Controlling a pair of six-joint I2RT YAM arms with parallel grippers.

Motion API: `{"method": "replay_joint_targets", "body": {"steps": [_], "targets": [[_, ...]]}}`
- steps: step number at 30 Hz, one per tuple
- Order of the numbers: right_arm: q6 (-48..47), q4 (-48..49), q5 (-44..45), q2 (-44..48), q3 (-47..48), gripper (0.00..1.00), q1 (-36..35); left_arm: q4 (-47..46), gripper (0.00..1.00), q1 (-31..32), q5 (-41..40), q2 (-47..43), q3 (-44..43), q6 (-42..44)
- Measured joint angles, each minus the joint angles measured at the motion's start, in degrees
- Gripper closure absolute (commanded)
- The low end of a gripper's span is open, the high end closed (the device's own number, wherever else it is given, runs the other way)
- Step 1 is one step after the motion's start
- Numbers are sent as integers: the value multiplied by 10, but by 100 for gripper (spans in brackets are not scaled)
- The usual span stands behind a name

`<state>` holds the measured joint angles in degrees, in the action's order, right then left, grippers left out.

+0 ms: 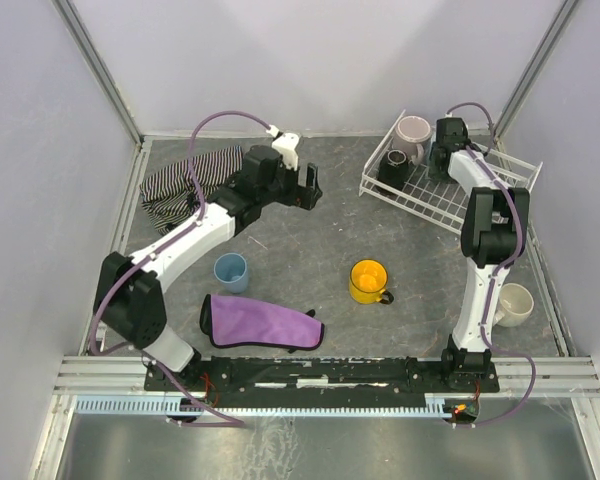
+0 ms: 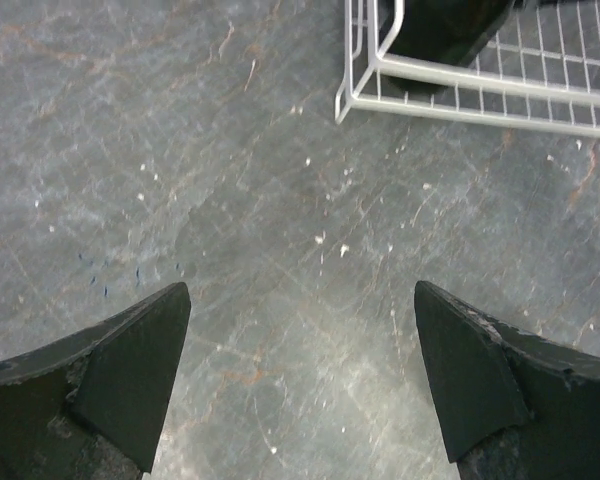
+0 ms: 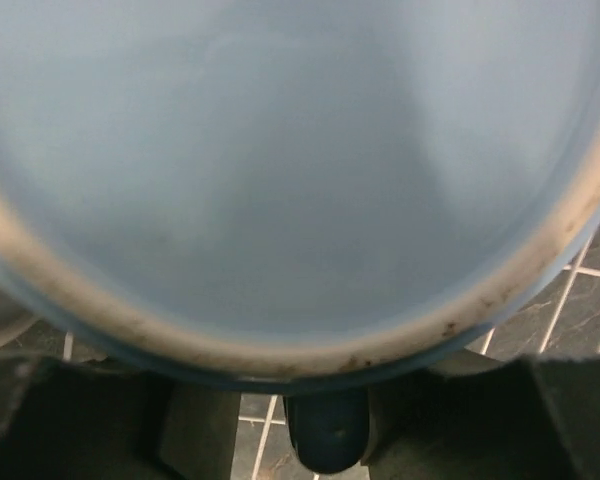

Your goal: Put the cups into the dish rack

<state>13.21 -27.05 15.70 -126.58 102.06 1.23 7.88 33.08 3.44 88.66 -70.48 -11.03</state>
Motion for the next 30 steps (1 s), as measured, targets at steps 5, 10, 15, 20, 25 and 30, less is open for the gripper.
{"method": "replay_joint_targets", "body": {"steps": [5,10,15,20,25,30], "targets": [[-2,-5,0,12,-14,40,-3,43,1,0,16,81,-124,0],[4,-4,-7,49,-40,39,-6,86,1,0,33,179,-294,0],[9,-6,-16,78,-70,39,-17,127,1,2,42,290,-462,0],[10,-10,-17,110,-81,39,-21,158,1,7,39,355,-512,0],[14,-15,-17,147,-92,39,-21,186,1,22,27,399,-520,0],[20,-18,-17,178,-111,40,-19,193,1,50,11,422,-538,0]]}}
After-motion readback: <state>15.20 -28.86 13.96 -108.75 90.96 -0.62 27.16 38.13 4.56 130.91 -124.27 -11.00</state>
